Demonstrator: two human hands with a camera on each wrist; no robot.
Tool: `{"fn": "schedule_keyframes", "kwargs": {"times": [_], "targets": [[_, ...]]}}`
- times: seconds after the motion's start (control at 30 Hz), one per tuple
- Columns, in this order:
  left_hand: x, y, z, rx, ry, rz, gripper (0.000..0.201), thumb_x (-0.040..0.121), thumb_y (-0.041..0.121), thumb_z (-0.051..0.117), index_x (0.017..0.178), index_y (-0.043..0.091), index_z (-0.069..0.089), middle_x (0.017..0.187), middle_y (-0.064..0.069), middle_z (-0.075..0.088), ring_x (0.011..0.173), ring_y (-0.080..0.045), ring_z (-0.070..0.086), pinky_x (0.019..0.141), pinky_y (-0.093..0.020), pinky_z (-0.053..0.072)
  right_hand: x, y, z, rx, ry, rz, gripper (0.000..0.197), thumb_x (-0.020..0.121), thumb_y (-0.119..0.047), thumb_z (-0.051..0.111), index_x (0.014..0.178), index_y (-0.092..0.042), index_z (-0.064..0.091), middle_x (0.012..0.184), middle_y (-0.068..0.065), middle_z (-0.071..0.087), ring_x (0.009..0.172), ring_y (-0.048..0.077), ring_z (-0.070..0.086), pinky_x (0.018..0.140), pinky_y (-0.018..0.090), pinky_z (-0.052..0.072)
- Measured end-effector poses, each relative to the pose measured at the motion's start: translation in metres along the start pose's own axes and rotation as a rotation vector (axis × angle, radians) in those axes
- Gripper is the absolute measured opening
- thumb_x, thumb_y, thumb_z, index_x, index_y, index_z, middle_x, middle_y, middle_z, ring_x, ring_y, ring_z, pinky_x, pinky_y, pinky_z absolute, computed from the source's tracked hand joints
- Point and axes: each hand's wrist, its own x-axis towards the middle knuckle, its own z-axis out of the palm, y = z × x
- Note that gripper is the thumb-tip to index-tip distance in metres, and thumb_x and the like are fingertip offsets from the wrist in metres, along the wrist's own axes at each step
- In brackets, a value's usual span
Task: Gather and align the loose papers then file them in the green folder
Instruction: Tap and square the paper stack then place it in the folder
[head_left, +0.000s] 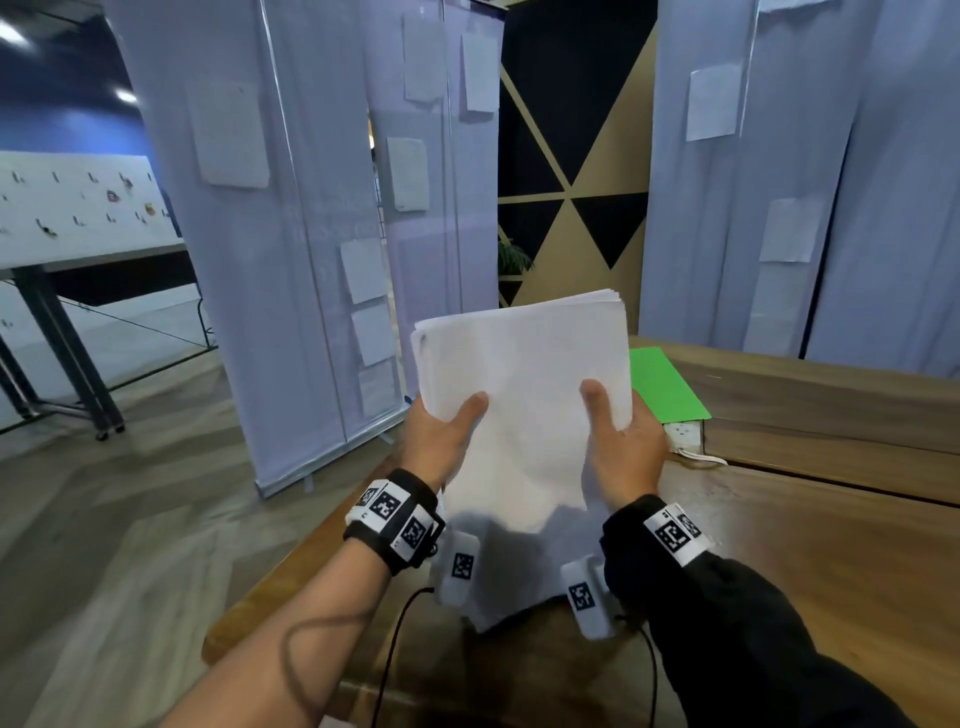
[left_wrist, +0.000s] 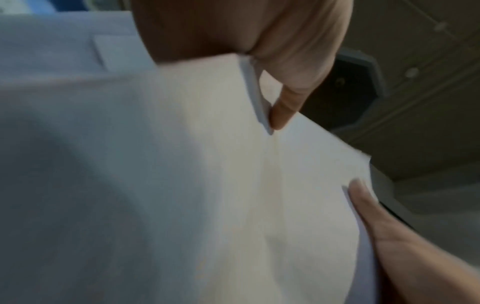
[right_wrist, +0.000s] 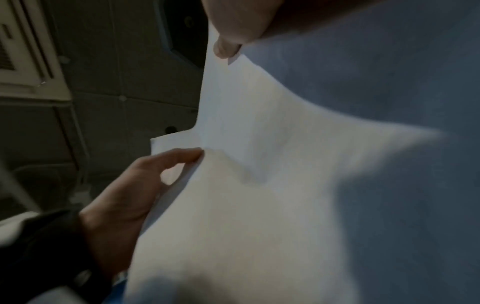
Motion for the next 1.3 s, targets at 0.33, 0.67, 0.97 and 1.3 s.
{"fn": "schedule_keyframes", "kwargs": {"times": [0.33, 0.67, 0.97, 1.3], "targets": [[-0.012, 0.017, 0.013, 0.121, 0.119, 0.223, 0.043, 0.081, 0.035, 0.077, 0.117, 0.030, 0.054, 0.098, 0.017, 0.065, 0.089, -0.003, 0.065, 0.070, -0.025, 0.056, 0.006, 0.002, -0.001, 0.114, -0.216, 0.030, 0.027, 0.074, -0.013, 0.078, 0.095, -0.024, 0.065, 0.088, -0.016, 0.069, 0.074, -0.005, 0.065, 0.067, 0.014, 0.050], [0.007, 0.023, 0.020, 0.036, 0.034, 0.203, 0.053, 0.080, 0.011, 0.078, 0.127, 0.017, 0.055, 0.109, 0.003, 0.068, 0.096, -0.014, 0.068, 0.078, -0.031, 0.059, 0.022, -0.006, 0.003, 0.150, -0.199, 0.009, 0.034, 0.074, -0.001, 0.074, 0.094, -0.022, 0.057, 0.087, -0.015, 0.066, 0.070, -0.006, 0.064, 0.064, 0.009, 0.049], [-0.006, -0.039, 0.005, 0.176, -0.064, -0.111, 0.054, 0.078, -0.001, 0.069, 0.128, 0.011, 0.054, 0.116, -0.008, 0.068, 0.109, -0.029, 0.065, 0.087, -0.037, 0.054, 0.007, 0.022, -0.007, 0.157, -0.310, 0.180, 0.032, 0.073, 0.002, 0.077, 0.087, -0.023, 0.064, 0.093, -0.003, 0.071, 0.078, 0.005, 0.066, 0.072, 0.015, 0.054], [-0.020, -0.031, 0.003, 0.366, -0.029, -0.018, 0.043, 0.085, 0.008, 0.066, 0.122, 0.018, 0.046, 0.098, 0.010, 0.057, 0.093, -0.014, 0.058, 0.072, -0.018, 0.044, 0.005, 0.024, -0.001, 0.149, -0.305, 0.159, 0.039, 0.073, 0.000, 0.077, 0.106, -0.014, 0.064, 0.100, 0.002, 0.072, 0.084, 0.011, 0.066, 0.075, 0.019, 0.052]]}}
